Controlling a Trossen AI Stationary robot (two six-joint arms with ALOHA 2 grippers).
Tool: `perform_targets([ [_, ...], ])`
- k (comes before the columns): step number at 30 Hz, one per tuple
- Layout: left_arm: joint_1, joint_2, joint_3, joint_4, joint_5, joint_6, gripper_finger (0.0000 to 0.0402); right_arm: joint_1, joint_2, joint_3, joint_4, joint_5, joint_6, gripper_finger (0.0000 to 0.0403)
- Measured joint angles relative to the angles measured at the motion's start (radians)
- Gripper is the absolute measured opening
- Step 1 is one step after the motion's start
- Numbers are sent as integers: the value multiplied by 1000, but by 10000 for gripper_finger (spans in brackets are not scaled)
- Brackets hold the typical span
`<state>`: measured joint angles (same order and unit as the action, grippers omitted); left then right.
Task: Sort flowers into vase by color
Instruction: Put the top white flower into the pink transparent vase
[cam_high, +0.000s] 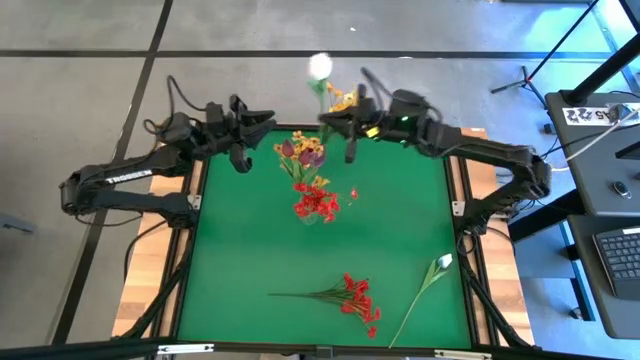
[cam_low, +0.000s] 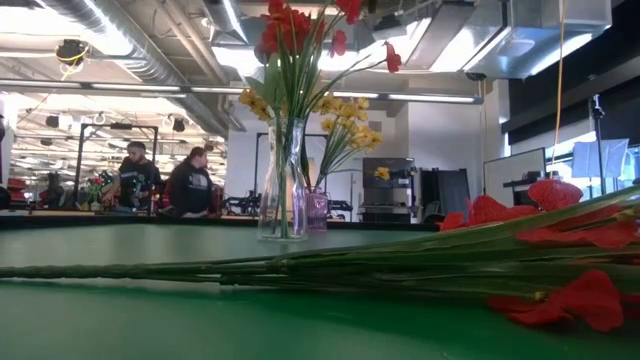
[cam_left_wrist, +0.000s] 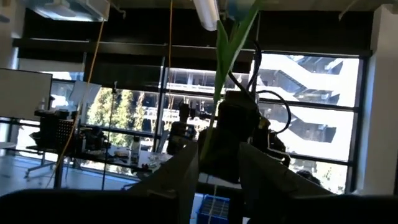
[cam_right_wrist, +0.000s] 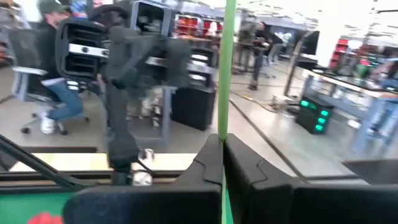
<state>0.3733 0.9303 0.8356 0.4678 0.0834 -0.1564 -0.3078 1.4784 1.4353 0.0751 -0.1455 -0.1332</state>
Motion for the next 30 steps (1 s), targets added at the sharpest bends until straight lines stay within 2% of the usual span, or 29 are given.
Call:
perform_targets([
  [4,21,-99,1,-172,-55,53,112,-59,-100,-41,-62,-6,1,0],
  [8,57,-166,1,-373,-136,81,112,-112,-164,-175,-33,-41,27,0],
  [10,75,-174,1,-455,-142,81,112,-137,-179,-276,59,-55,50,0],
  [13,94,-178,-3,-524,-141,82,112,-181,-184,-450,295,-115,119,0],
  [17,144,-179,-87,-436,-79,84,112,-230,-156,-650,660,-165,229,0],
  [20,215,-187,-175,-315,-4,37,112,-247,-130,-734,833,-188,284,0],
  [23,277,-187,-268,-201,65,-27,112,-249,-117,-767,894,-190,291,0],
  [30,384,-184,-481,0,115,-144,112,-230,-45,-776,936,-152,267,0],
])
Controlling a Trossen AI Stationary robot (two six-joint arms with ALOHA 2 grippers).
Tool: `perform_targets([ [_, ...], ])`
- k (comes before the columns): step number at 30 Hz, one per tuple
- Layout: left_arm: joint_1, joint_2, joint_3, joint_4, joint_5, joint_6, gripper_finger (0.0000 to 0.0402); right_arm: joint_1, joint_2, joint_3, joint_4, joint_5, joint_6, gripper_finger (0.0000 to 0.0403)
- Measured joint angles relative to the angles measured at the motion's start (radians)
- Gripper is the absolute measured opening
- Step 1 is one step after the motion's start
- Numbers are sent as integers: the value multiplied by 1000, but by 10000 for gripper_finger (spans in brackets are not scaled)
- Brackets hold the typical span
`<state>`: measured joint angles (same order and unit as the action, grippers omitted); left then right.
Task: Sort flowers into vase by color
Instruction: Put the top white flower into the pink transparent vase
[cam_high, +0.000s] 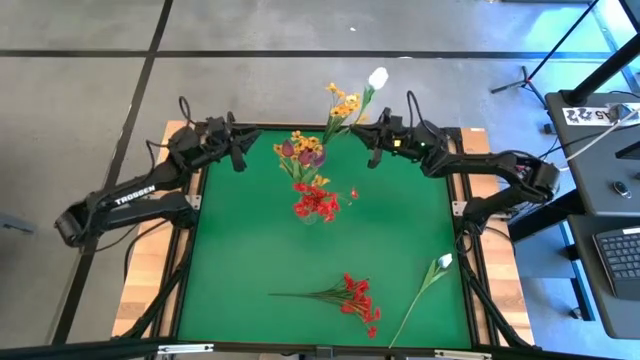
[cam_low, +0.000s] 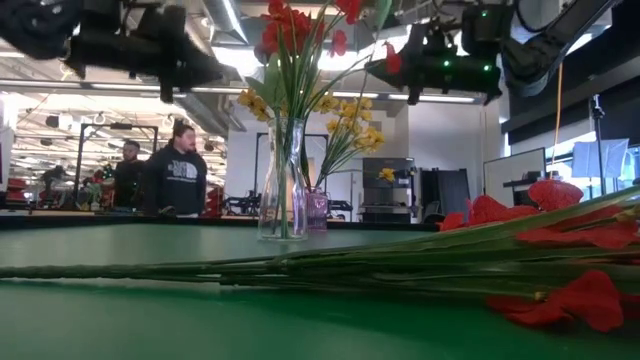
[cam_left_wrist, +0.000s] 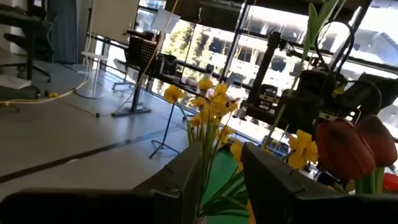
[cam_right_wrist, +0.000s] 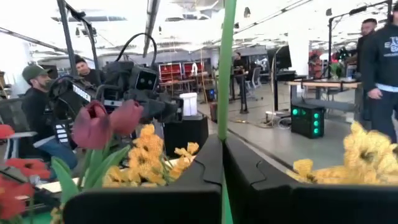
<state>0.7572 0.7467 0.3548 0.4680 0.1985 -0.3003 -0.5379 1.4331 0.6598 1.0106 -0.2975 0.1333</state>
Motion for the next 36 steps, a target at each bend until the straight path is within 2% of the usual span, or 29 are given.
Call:
perform_targets([
  [6,30,0,-59,55,18,-31,112,1,166,16,222,16,24,0],
  [18,15,0,-59,35,33,-38,112,1,463,250,191,-28,-9,0],
  [23,11,0,-59,32,33,-34,112,1,513,277,152,-26,-24,0],
  [36,10,0,-59,12,32,-29,112,1,516,278,146,-8,-30,0],
])
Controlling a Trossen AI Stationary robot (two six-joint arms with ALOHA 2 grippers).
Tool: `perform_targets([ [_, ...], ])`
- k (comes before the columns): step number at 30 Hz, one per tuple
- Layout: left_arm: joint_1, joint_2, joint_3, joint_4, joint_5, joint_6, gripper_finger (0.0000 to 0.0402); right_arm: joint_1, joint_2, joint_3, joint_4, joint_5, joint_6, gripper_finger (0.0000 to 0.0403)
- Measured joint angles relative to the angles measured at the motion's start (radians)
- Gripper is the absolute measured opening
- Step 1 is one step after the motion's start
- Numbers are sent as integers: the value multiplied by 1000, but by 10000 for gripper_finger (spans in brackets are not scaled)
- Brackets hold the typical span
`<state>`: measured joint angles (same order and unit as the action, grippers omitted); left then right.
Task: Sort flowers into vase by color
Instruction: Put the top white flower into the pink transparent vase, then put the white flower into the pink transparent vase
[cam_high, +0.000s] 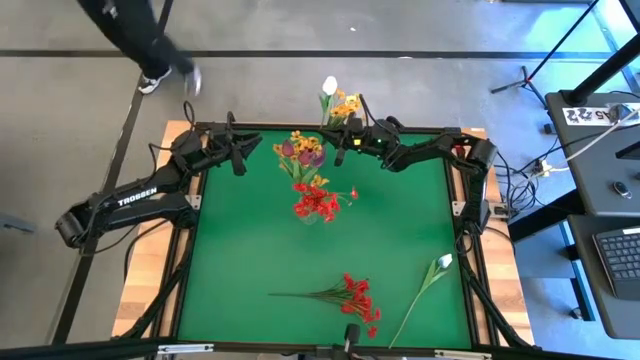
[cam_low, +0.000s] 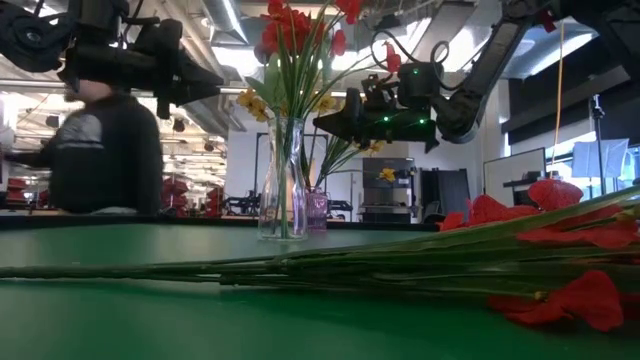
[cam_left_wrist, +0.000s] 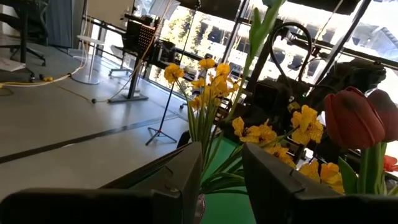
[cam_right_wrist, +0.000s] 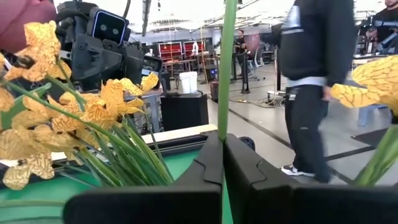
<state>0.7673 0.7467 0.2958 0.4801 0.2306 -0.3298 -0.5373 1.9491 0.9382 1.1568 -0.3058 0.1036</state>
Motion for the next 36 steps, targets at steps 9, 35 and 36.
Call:
perform_targets([
  [9,0,0,0,-2,0,0,112,-9,-6,-1,5,0,21,0],
  [35,0,0,0,-56,-6,19,112,-19,-55,-1,-288,-1,-31,104],
  [36,0,0,0,-61,-6,19,112,-19,-71,-1,-316,-1,-35,121],
])
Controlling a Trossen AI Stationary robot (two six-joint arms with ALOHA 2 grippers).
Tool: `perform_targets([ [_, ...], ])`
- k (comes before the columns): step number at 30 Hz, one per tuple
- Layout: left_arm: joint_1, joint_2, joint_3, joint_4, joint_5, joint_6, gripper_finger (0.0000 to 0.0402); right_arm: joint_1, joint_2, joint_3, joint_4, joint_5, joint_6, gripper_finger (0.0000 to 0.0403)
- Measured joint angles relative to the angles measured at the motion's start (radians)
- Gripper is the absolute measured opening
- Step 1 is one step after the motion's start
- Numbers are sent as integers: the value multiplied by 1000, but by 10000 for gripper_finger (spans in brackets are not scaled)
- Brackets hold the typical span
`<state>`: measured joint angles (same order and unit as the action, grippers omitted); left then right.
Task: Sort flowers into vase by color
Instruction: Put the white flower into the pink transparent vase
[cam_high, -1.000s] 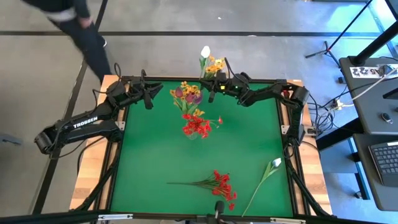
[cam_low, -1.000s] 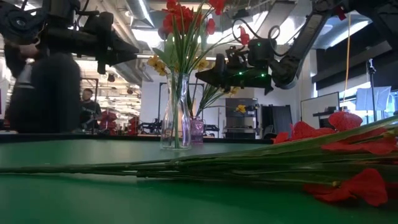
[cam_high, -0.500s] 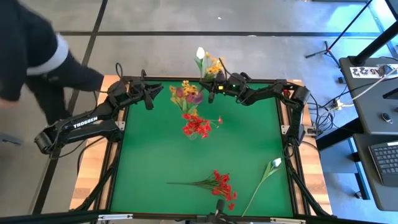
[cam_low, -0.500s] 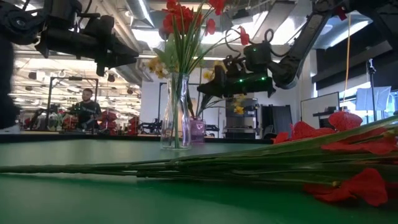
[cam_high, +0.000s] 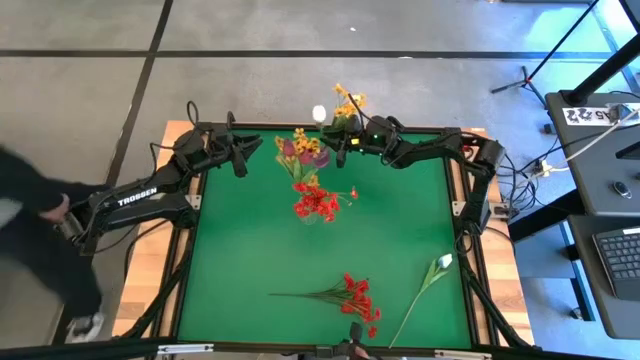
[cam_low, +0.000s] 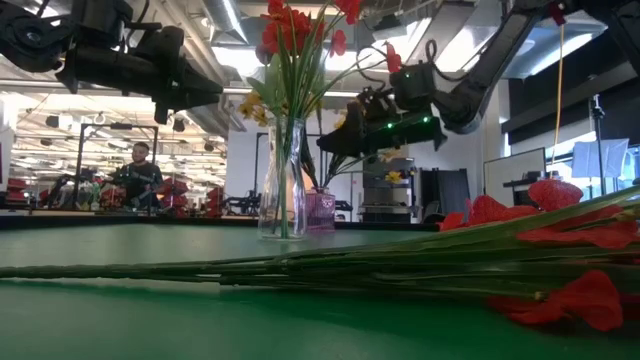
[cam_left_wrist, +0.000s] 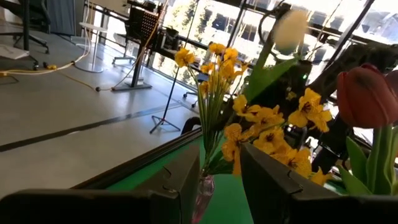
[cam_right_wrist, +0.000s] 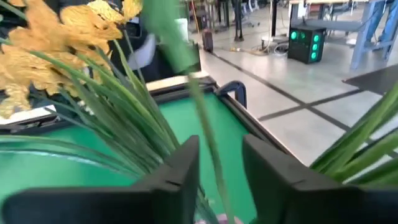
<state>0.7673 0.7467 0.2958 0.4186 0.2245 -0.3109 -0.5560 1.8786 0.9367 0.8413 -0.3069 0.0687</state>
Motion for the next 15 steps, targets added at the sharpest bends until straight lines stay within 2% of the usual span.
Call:
perform_targets([
  [5,0,0,0,-30,0,7,112,0,-109,0,-202,0,-62,198],
  [8,0,0,0,-35,0,7,112,0,-187,0,-334,0,-77,230],
  [13,0,0,0,-38,0,4,112,0,-330,0,-555,5,-78,259],
  [15,0,0,0,-42,0,0,112,0,-387,0,-641,37,-76,263],
])
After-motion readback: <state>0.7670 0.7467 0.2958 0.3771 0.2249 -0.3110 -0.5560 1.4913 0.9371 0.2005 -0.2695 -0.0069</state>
